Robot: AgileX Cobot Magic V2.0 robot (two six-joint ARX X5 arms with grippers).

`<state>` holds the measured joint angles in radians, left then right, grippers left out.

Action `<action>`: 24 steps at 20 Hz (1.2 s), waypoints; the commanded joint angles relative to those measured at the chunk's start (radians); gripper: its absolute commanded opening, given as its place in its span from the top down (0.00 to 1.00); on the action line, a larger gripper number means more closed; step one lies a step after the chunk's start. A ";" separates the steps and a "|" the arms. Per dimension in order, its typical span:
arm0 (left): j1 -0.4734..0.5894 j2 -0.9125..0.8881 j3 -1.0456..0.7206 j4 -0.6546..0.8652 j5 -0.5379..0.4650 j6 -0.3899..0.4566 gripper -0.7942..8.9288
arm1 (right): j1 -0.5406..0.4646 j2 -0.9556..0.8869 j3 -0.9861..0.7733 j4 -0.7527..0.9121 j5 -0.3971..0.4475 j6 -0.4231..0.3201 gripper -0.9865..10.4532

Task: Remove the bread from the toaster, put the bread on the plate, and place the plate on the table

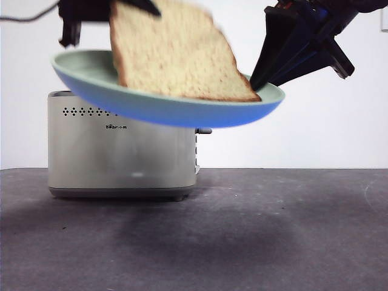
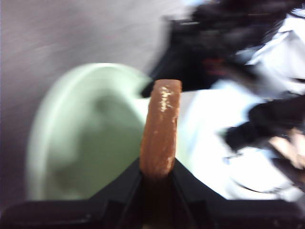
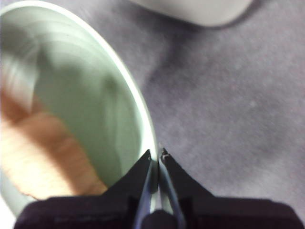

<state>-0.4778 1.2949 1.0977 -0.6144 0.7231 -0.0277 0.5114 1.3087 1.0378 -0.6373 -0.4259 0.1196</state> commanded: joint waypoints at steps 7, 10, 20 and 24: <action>-0.024 0.116 -0.005 0.001 -0.094 -0.031 0.41 | 0.015 -0.010 -0.002 0.011 -0.012 0.013 0.93; -0.025 0.116 0.021 0.007 -0.095 -0.044 0.40 | 0.015 -0.010 -0.002 -0.018 -0.012 -0.005 0.93; -0.026 0.116 0.190 -0.108 -0.117 -0.017 0.40 | 0.014 -0.010 -0.002 -0.046 -0.012 -0.005 0.93; -0.026 0.113 0.336 -0.188 -0.117 0.004 0.40 | 0.007 -0.010 -0.002 -0.045 -0.008 -0.004 0.93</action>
<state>-0.5049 1.4082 1.4368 -0.8070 0.6048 -0.0467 0.5179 1.3048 1.0378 -0.6941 -0.4259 0.1154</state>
